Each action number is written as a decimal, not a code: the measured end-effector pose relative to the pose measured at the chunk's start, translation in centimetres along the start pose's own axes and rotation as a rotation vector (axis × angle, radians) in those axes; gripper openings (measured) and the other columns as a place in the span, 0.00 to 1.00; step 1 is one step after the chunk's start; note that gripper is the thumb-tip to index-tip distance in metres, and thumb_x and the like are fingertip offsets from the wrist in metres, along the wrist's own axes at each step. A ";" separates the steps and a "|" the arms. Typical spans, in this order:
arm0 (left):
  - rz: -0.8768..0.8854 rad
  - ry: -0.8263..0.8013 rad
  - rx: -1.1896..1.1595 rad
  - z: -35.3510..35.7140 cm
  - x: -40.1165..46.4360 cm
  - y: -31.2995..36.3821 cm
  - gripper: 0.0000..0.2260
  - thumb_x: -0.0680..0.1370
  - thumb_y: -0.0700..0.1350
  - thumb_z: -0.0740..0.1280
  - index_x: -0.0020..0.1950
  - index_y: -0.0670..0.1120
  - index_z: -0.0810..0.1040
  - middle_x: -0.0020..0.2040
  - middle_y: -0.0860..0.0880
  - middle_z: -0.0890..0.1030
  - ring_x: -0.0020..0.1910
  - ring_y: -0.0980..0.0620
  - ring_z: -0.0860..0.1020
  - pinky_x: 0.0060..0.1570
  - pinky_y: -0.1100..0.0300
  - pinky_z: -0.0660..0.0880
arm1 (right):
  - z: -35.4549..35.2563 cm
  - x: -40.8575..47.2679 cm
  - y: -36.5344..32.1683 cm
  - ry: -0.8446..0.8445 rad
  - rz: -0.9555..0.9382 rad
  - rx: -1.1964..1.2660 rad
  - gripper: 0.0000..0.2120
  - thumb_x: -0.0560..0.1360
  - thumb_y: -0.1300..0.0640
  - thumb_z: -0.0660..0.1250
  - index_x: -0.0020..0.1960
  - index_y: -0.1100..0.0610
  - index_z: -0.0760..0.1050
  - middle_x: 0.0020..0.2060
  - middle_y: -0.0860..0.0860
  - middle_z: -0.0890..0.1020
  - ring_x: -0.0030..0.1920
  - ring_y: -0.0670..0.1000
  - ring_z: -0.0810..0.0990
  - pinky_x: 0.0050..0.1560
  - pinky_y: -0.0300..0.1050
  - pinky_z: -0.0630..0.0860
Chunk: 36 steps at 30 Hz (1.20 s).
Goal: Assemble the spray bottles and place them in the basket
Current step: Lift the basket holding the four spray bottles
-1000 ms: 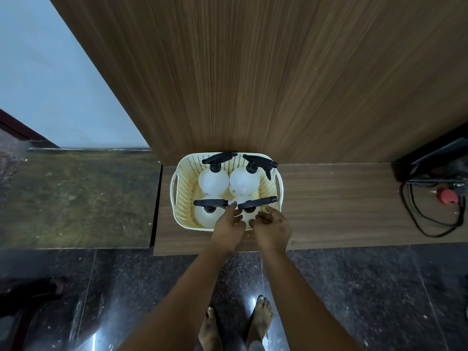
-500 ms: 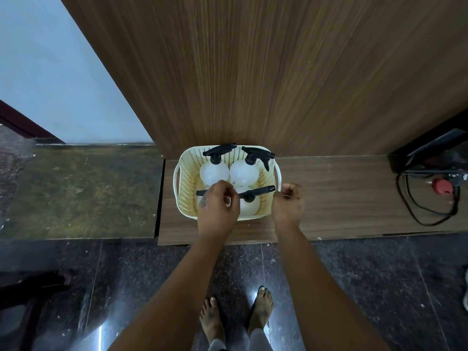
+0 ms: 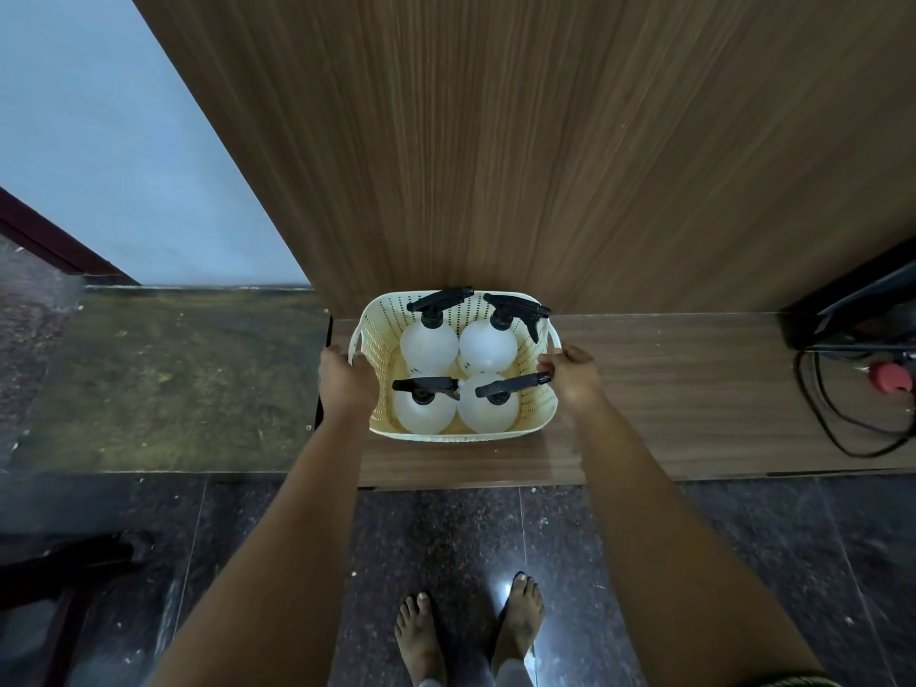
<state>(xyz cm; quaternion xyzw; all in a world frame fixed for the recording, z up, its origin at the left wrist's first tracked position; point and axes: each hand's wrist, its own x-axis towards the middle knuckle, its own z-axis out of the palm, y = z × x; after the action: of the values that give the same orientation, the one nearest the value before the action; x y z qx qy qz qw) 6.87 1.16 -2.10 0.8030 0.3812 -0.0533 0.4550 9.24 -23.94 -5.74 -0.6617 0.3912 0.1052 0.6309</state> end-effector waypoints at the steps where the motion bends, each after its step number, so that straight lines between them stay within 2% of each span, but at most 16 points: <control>1: 0.017 0.004 0.031 0.0 0.2 -0.1 0.16 0.80 0.41 0.56 0.66 0.36 0.69 0.65 0.38 0.74 0.63 0.38 0.72 0.53 0.53 0.68 | 0.1 0.2 0.0 -0.004 0.000 0.017 0.07 0.79 0.62 0.60 0.44 0.55 0.72 0.34 0.49 0.79 0.36 0.49 0.78 0.51 0.48 0.75; 6: 0.125 0.016 0.120 0.1 1.1 -1.5 0.18 0.74 0.33 0.54 0.60 0.38 0.75 0.58 0.38 0.77 0.57 0.38 0.75 0.47 0.54 0.68 | 0.3 0.3 0.5 0.001 -0.075 0.050 0.08 0.80 0.61 0.57 0.47 0.55 0.75 0.33 0.48 0.77 0.34 0.46 0.74 0.49 0.47 0.73; 11: 0.217 0.059 0.116 -0.2 -0.3 -2.5 0.13 0.74 0.32 0.55 0.50 0.38 0.76 0.43 0.41 0.78 0.43 0.42 0.74 0.41 0.53 0.69 | -0.8 -1.9 0.4 0.010 -0.150 0.114 0.09 0.81 0.63 0.56 0.53 0.59 0.75 0.32 0.49 0.74 0.32 0.45 0.72 0.42 0.37 0.73; 14: 0.245 0.046 0.102 -0.6 -1.6 -3.3 0.08 0.75 0.35 0.56 0.44 0.38 0.75 0.39 0.41 0.76 0.40 0.43 0.73 0.39 0.55 0.67 | -2.1 -3.5 0.9 0.018 -0.151 0.140 0.10 0.81 0.64 0.56 0.54 0.60 0.75 0.33 0.50 0.75 0.33 0.46 0.73 0.42 0.35 0.74; 17: 0.264 0.039 0.081 -0.9 -3.4 -4.3 0.09 0.76 0.38 0.56 0.44 0.39 0.75 0.41 0.41 0.78 0.40 0.43 0.74 0.35 0.55 0.67 | -3.7 -5.4 2.1 0.021 -0.148 0.174 0.10 0.81 0.64 0.56 0.54 0.60 0.75 0.34 0.50 0.74 0.34 0.46 0.72 0.43 0.36 0.74; 20: 0.258 0.031 0.066 -1.0 -5.6 -5.5 0.14 0.73 0.38 0.54 0.52 0.41 0.77 0.49 0.40 0.80 0.47 0.41 0.77 0.45 0.49 0.74 | -5.3 -6.9 3.9 0.016 -0.129 0.212 0.09 0.80 0.64 0.57 0.53 0.63 0.76 0.33 0.51 0.74 0.34 0.47 0.72 0.42 0.38 0.72; 22: 0.254 0.040 0.072 -1.1 -7.1 -6.4 0.15 0.73 0.39 0.55 0.54 0.41 0.77 0.51 0.40 0.80 0.51 0.39 0.77 0.50 0.46 0.75 | -6.3 -7.9 5.2 0.009 -0.117 0.235 0.10 0.80 0.64 0.57 0.50 0.63 0.77 0.33 0.51 0.74 0.34 0.47 0.71 0.41 0.38 0.72; 24: 0.251 0.062 0.076 -1.3 -8.8 -7.7 0.14 0.74 0.38 0.55 0.53 0.40 0.77 0.50 0.39 0.79 0.51 0.39 0.77 0.51 0.46 0.75 | -7.5 -8.9 6.9 0.004 -0.103 0.249 0.10 0.80 0.64 0.57 0.52 0.66 0.76 0.33 0.51 0.74 0.34 0.47 0.72 0.42 0.38 0.72; 27: 0.269 0.071 0.063 -1.3 -11.9 -10.0 0.08 0.73 0.37 0.56 0.42 0.38 0.74 0.42 0.39 0.78 0.43 0.39 0.76 0.43 0.48 0.73 | -9.6 -10.8 9.5 0.021 -0.087 0.224 0.13 0.81 0.64 0.56 0.58 0.71 0.73 0.33 0.51 0.74 0.34 0.47 0.72 0.43 0.39 0.72; 29: 0.264 0.075 0.052 -1.1 -13.8 -11.9 0.08 0.74 0.39 0.57 0.42 0.38 0.75 0.40 0.39 0.78 0.42 0.38 0.76 0.41 0.51 0.71 | -11.1 -12.3 11.1 0.022 -0.105 0.204 0.13 0.80 0.65 0.56 0.59 0.74 0.71 0.33 0.51 0.74 0.34 0.47 0.71 0.43 0.39 0.72; 33: 0.203 0.081 0.045 -0.6 -17.7 -15.7 0.13 0.74 0.42 0.58 0.54 0.42 0.79 0.51 0.40 0.81 0.52 0.39 0.77 0.56 0.44 0.74 | -14.2 -14.5 14.5 0.037 -0.090 0.177 0.13 0.80 0.65 0.57 0.57 0.73 0.73 0.32 0.51 0.74 0.33 0.47 0.71 0.43 0.40 0.72; 36: 0.163 0.076 0.064 0.0 -20.2 -18.8 0.15 0.73 0.44 0.58 0.55 0.43 0.79 0.53 0.42 0.81 0.53 0.40 0.77 0.57 0.42 0.74 | -15.9 -15.6 17.8 0.052 -0.065 0.150 0.13 0.80 0.64 0.57 0.55 0.73 0.74 0.32 0.51 0.74 0.33 0.47 0.72 0.44 0.43 0.72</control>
<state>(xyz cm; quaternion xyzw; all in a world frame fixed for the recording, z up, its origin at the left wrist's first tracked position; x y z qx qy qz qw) -19.76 -4.65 -6.37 0.8470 0.3297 0.0020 0.4170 -18.43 -30.73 -6.39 -0.6273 0.3928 0.0379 0.6714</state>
